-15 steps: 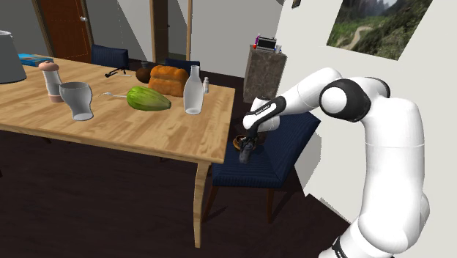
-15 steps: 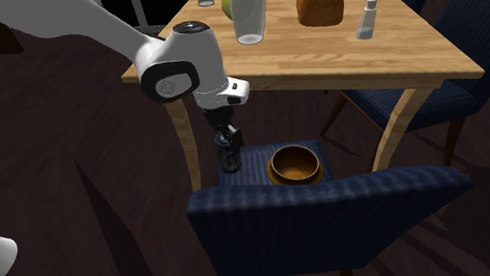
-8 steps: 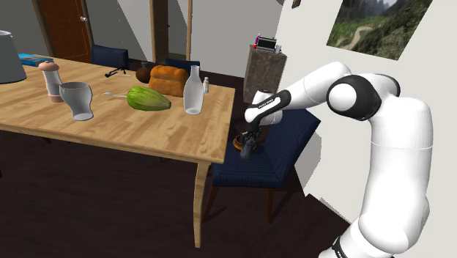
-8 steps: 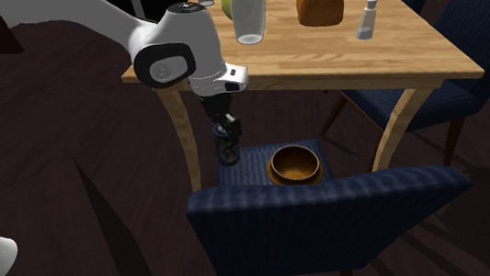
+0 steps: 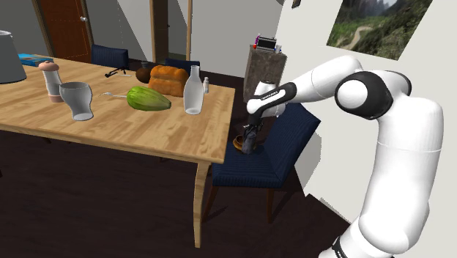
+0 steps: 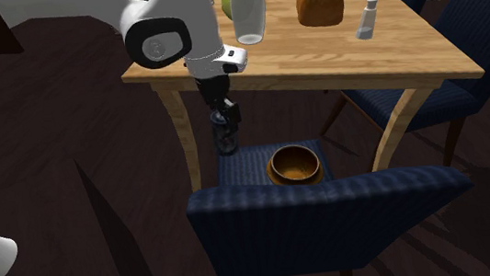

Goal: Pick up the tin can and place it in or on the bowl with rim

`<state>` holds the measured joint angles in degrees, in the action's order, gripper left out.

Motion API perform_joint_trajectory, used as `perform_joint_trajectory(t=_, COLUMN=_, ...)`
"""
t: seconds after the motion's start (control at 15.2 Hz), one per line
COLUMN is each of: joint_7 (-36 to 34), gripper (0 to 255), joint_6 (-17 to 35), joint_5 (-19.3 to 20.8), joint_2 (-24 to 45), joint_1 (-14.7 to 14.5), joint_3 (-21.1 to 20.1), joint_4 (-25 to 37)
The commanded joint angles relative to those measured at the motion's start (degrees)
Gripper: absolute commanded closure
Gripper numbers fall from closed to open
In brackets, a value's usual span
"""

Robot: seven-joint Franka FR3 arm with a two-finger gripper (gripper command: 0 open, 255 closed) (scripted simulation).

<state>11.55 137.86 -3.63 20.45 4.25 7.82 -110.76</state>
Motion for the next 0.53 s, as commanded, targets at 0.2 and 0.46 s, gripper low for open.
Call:
perform_joint_trajectory(t=0.2, joint_7=-0.32, gripper=255, joint_6=-2.79, joint_5=0.43, joint_2=-1.90, joint_1=-0.17, joint_3=0.19, joint_4=0.92)
perform_joint_trajectory(t=0.46, joint_7=2.86, gripper=255, joint_6=-7.78, joint_5=-1.01, joint_2=4.84, joint_1=2.53, joint_3=0.45, joint_4=12.55)
